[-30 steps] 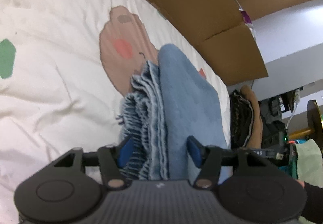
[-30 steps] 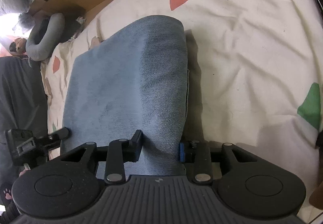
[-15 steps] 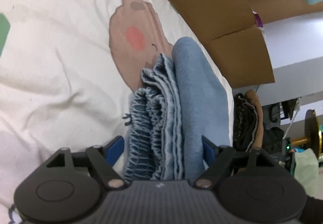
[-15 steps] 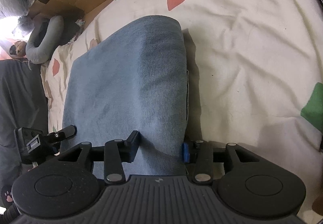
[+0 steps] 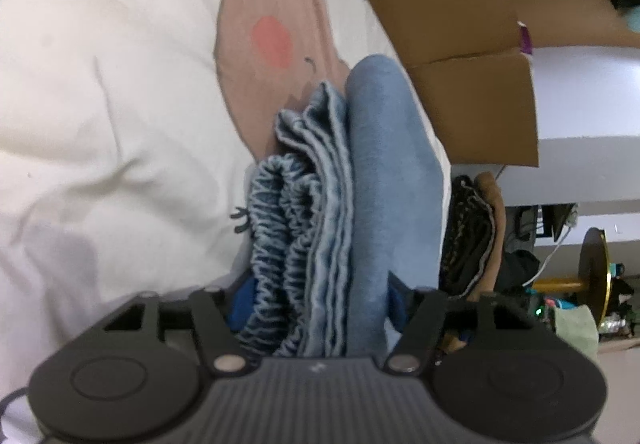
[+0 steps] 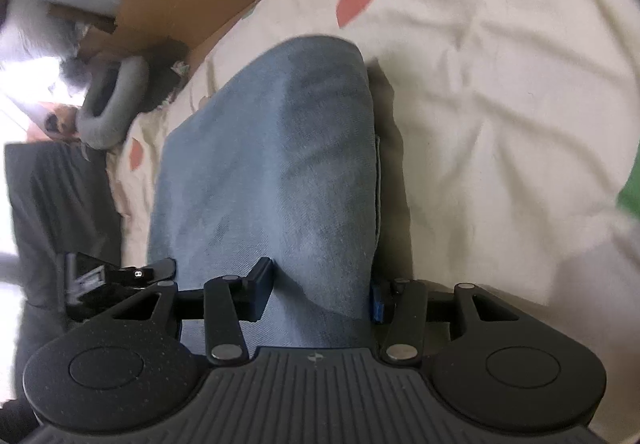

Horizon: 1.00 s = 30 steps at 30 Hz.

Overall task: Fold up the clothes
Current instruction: 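Lift the folded jeans stack up with both grippers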

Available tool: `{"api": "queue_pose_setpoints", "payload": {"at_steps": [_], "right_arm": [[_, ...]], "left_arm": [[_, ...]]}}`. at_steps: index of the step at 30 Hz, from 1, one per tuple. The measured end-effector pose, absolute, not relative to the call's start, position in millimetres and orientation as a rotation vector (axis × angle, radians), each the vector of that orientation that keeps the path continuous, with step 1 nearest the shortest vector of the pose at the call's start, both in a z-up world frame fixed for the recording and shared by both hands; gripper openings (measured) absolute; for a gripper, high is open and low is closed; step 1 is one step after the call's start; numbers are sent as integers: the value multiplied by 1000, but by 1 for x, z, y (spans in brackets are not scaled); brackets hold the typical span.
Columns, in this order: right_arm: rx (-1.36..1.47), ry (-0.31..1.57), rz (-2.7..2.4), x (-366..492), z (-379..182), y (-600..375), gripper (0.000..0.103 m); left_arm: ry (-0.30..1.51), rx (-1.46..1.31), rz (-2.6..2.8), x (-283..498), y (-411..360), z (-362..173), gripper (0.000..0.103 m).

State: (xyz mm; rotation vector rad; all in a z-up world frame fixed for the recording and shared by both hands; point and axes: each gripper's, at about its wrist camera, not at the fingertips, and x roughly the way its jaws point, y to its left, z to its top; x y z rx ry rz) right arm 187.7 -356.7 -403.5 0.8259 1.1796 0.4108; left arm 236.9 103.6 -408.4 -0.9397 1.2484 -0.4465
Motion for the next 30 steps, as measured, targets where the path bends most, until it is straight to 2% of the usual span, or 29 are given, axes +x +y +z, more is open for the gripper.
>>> {"api": "queue_pose_setpoints", "payload": {"at_steps": [7,13,16,19,25,30], "right_arm": [[897,1149,454,189,-416,-356,48],[837,1182,497,195,-404,-350,38],[863,1184,502,194,-403,-353,41],[905,1196,487,196,-411,-355,47],[936,1202,487,199,-419,-352,48],[898,1217,474,195,-412,-341,44]], "left_arm": [[1291,-894,-479,249,90,-410,76],[1268,-902,-484,243,90,-410,61],[1255,-897,-491,240,91,-410,61],[1258,-902,-504,244,88,-413,68],[1283,-919,-534,248,86,-417,68],[1279,-896,-522,246,84,-410,57]]}}
